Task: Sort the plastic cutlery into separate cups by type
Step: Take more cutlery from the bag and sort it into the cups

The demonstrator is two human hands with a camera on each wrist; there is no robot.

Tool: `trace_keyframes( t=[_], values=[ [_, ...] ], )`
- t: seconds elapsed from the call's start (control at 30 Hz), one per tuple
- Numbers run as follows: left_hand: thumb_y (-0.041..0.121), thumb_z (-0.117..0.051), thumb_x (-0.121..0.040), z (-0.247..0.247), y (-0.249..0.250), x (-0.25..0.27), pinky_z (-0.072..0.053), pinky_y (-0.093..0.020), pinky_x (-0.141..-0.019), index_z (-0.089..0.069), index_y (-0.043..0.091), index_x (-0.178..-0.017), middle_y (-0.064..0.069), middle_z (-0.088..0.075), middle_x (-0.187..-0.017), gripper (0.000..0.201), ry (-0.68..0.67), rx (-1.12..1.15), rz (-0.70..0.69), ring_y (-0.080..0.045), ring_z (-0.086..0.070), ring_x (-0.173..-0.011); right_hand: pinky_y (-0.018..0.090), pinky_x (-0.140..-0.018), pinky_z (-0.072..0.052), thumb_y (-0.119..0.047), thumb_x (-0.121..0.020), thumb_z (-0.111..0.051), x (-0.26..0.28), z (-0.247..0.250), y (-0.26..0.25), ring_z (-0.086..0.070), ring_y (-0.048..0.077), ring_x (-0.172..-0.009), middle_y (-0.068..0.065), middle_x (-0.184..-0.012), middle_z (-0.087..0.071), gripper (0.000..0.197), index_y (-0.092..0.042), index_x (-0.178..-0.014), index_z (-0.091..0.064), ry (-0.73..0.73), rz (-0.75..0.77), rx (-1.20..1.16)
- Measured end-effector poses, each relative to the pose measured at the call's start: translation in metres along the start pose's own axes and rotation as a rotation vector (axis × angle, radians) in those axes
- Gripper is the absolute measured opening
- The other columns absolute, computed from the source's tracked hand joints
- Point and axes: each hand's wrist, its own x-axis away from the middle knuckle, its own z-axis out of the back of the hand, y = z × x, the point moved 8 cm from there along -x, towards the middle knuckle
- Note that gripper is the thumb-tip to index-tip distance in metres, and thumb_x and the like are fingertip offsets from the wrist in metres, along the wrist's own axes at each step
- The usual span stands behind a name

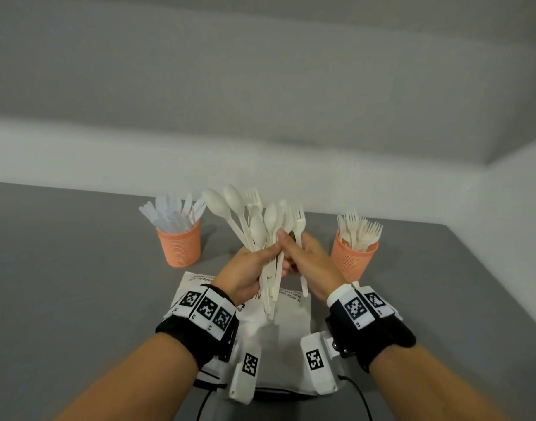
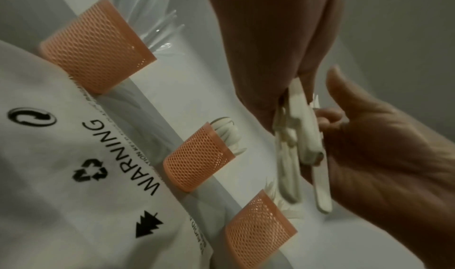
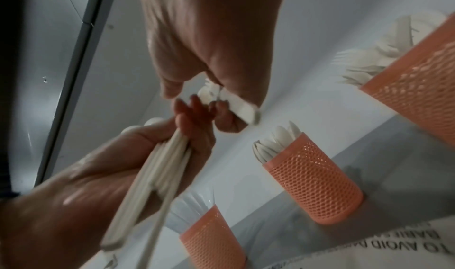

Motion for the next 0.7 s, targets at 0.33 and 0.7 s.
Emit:
trace_keyframes(
  t=[0.33, 0.7],
  values=[
    [0.006, -0.050, -0.092, -0.007, -0.015, 0.000, -0.056, -0.027, -0.057, -0.061, 0.004, -0.101, -0.010, -0.067, -0.087, 0.014, -0.034, -0.103, 0.065, -0.015, -0.066, -0.061, 0.015, -0.058, -0.044, -0.028, -0.097, -0.044, -0.004, 0.067, -0.008, -0.053, 0.006, -0.057, -0.003, -0.065, -0.054, 0.027, -0.016, -0.073, -0.047, 0.418, 0.043, -0.061],
    [0.011, -0.055, -0.090, -0.020, -0.036, 0.016, -0.039, -0.017, -0.046, -0.060, 0.013, -0.106, 0.005, -0.062, -0.068, 0.017, -0.332, -0.381, 0.233, -0.004, -0.040, -0.044, 0.027, -0.062, -0.053, -0.027, -0.085, -0.065, -0.014, 0.036, -0.020, -0.065, 0.018, -0.068, 0.009, -0.080, -0.068, 0.017, -0.011, -0.088, -0.063, 0.030, -0.100, -0.071]
  ],
)
